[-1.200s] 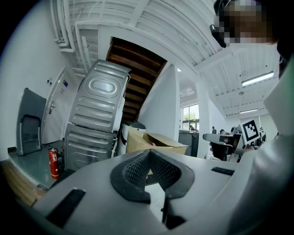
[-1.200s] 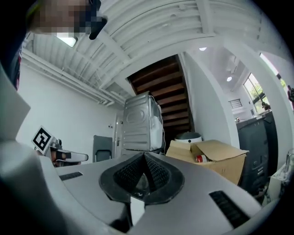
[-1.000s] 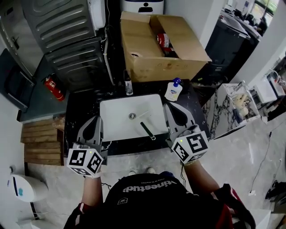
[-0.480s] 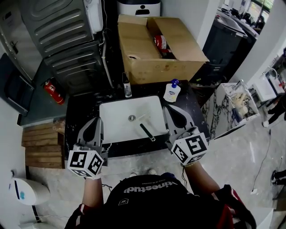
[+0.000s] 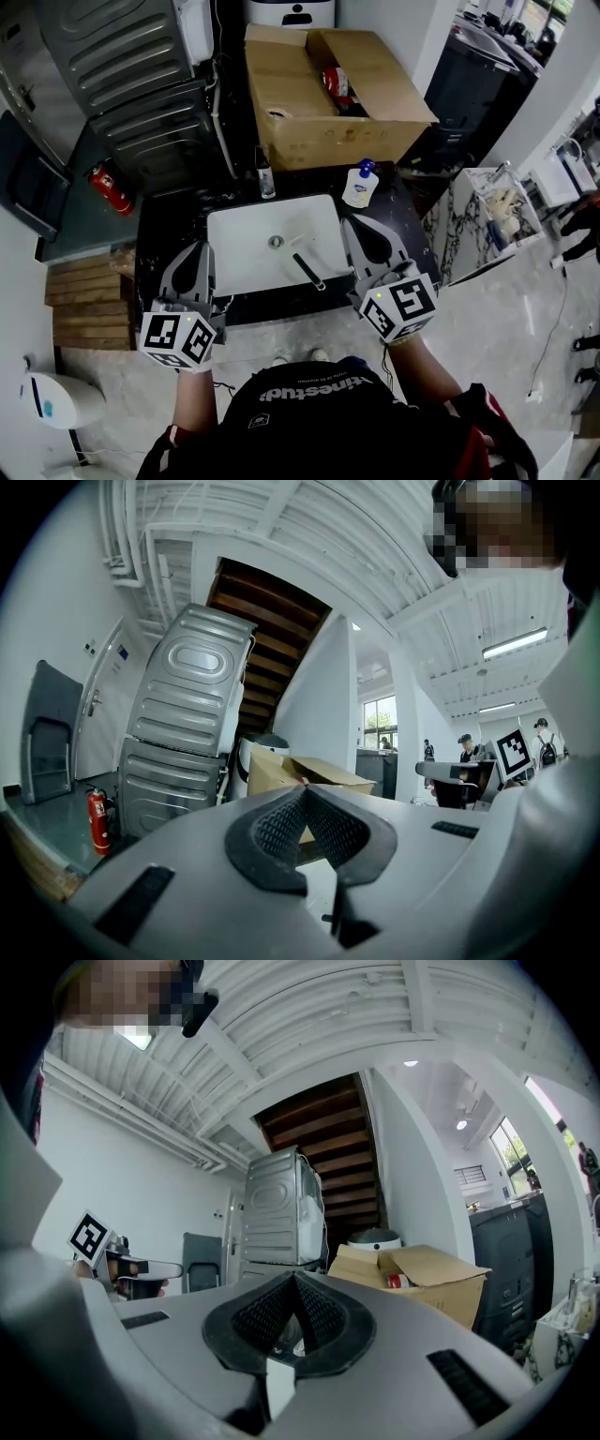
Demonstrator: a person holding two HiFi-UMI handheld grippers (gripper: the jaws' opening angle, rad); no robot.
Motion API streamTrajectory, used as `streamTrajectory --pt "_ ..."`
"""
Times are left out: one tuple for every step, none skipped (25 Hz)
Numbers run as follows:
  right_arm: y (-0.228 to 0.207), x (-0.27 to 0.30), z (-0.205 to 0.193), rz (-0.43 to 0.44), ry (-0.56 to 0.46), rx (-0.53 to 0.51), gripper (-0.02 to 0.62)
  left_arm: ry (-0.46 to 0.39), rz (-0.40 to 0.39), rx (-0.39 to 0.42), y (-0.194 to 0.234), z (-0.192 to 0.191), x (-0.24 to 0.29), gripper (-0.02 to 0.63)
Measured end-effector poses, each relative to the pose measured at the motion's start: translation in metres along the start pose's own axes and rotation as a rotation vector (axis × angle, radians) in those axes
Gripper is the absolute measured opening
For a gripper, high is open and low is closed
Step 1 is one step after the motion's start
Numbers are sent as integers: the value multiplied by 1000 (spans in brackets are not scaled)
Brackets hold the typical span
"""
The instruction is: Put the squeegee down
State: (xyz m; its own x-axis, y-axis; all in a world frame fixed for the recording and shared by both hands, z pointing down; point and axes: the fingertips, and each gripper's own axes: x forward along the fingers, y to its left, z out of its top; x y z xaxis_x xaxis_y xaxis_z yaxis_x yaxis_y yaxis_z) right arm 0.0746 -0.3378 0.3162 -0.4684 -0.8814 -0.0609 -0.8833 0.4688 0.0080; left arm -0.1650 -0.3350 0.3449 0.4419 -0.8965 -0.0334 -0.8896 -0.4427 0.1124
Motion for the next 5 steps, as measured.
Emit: streamTrajectory --pt "0 0 0 -1 1 0 37 0 -1 -2 0 0 0 12" --pt "-1 0 1 -2 1 -1 37 0 -1 -3 -1 0 1 12" --pt "-1 1 2 -1 1 -2 37 0 -1 -4 -1 1 2 12" --pt "-1 1 3 -1 0 -4 37 0 -1 -5 -1 2 2 12" --pt "-2 1 4 0 -1 -6 37 -1 -1 -6 -1 2 3 12"
